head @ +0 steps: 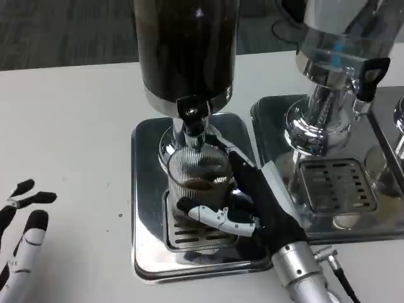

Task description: Grasp the cup under the faucet to collect the drink, then remove the cup.

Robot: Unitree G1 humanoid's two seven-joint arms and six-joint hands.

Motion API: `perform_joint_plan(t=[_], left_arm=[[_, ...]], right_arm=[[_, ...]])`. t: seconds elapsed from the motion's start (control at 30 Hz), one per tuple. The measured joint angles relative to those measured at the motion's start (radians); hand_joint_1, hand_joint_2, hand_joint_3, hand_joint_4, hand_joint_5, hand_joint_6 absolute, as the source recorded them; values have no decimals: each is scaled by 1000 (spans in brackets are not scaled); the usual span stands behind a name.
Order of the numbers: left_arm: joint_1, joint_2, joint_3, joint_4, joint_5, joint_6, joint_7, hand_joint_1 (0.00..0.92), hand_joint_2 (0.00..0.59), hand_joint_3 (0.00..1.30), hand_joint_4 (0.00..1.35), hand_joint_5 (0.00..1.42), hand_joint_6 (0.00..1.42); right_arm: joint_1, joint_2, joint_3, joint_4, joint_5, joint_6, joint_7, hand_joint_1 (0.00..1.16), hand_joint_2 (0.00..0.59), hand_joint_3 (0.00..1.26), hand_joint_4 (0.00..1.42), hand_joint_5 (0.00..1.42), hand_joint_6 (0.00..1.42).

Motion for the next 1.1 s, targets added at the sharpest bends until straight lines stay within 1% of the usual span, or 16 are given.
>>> perform_joint_plan(t=[0.33,0.47,0.53,0.67,0.8,0.93,1.1], left_arm=[[-1,-1,0,-1,-1,3,-11,0,240,509,203,235,76],[-2,-4,0,-6,0,7,-11,0,243,511,204,235,81],[-2,-5,0,-15,3,14,-11,0,244,512,204,235,83],[-3,-10,1,-31,5,24,-11,0,249,503,188,235,80],[-2,-12,1,-33,4,36,-11,0,243,472,163,235,74],[-3,-12,-1,-34,7,38,-11,0,243,467,161,235,74],[-4,-11,-5,-34,7,40,-19,0,243,464,155,235,74]], right_arm=[[1,-2,6,1,-7,-13,-18,834,174,234,420,622,872],[1,-5,8,4,-38,-19,-47,834,174,246,449,662,916],[1,-3,8,5,-39,-20,-48,842,180,262,464,686,935],[5,0,6,6,-44,-22,-66,861,191,298,524,760,1031],[7,-2,1,6,-51,-25,-98,878,184,329,569,818,1125],[10,-1,1,4,-71,-28,-124,890,185,350,607,861,1176],[11,-2,0,4,-71,-35,-126,898,187,353,625,892,1213]])
